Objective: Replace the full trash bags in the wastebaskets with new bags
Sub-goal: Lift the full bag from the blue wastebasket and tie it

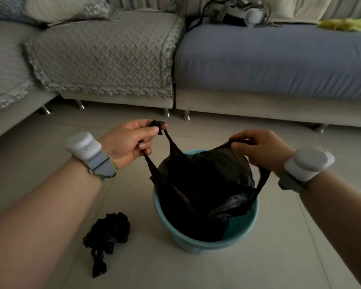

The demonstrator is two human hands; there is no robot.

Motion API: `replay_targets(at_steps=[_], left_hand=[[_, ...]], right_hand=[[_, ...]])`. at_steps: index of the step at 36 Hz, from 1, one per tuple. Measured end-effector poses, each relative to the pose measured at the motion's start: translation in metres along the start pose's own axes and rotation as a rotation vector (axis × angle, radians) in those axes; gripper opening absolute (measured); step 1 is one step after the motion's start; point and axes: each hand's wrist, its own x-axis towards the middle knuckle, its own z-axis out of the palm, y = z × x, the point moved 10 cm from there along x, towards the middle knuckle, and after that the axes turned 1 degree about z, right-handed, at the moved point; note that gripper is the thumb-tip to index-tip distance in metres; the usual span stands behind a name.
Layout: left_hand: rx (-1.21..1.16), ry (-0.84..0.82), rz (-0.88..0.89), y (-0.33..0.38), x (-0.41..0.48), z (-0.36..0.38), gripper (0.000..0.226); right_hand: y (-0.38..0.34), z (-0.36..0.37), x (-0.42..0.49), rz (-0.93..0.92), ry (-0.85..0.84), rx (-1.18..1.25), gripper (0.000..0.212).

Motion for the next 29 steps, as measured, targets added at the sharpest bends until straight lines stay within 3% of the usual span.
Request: replay_targets(at_steps=[4,8,13,16,18,21,25,29], left_hand=[[0.104,0.075,-0.006,0.011,0.001,0.000,0.024],[0.122,0.238,0.003,0.020,0.000,-0.003,0.025],[0.058,0.304,0.040,0.039,0.005,0.005,0.019],[-0.039,0.211,0.094,0.039,0.002,0.024,0.018],[-0.155,0.107,0.133,0.037,0.001,0.036,0.018],[-0.249,-0.013,0.184,0.034,0.000,0.043,0.010],[-0.308,-0.062,0.185,0.029,-0.001,0.045,0.023],[-0.238,-0.036,0.188,0.026,-0.001,0.047,0.028]], right_hand=[[-0.020,-0.017,-0.007,-0.023,-0.140,-0.324,0.031],[-0.038,-0.035,-0.006,-0.042,-0.113,-0.487,0.040],[-0.078,-0.074,0.006,-0.143,0.263,-0.496,0.044],[-0.095,-0.096,-0.006,-0.214,0.539,-0.321,0.041],[-0.088,-0.099,-0.013,-0.186,0.597,-0.196,0.037],[-0.071,-0.083,-0.012,-0.081,0.506,-0.240,0.025],[-0.074,-0.081,-0.011,-0.054,0.433,-0.314,0.017],[-0.087,-0.082,-0.013,-0.096,0.340,-0.113,0.022]])
